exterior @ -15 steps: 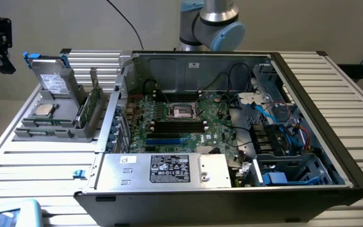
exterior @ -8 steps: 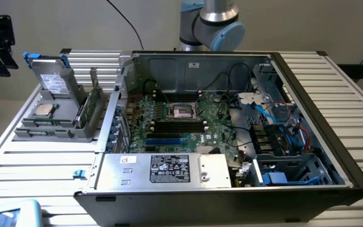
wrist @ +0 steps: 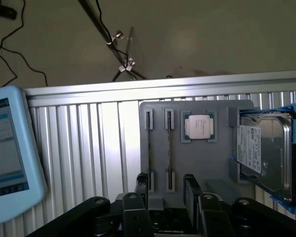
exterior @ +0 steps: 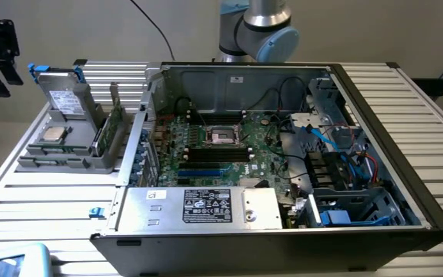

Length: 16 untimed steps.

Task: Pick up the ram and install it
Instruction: 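Pick up the ram and move it above insertion slot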

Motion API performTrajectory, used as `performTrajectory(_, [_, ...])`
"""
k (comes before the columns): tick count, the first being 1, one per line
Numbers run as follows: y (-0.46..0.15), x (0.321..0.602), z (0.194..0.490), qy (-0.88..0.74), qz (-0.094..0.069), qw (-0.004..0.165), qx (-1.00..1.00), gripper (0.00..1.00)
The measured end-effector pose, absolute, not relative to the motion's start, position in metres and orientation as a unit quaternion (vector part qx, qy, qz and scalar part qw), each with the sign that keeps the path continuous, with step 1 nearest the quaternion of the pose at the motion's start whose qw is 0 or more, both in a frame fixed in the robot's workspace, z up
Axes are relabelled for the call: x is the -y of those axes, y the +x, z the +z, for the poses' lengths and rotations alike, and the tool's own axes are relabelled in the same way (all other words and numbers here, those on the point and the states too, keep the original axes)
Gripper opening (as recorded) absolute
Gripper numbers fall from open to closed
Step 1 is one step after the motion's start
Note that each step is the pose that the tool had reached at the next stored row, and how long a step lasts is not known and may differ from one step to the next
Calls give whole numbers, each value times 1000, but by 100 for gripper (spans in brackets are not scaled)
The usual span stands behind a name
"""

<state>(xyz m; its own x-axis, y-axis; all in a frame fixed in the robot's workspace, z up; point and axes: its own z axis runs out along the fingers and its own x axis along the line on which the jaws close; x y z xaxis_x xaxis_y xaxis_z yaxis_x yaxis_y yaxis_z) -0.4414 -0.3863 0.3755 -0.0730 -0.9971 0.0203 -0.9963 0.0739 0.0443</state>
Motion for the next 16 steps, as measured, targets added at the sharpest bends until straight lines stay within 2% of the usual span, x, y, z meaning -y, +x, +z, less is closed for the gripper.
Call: performTrajectory(16, [-432,391,350,680,-5,24,732,43])
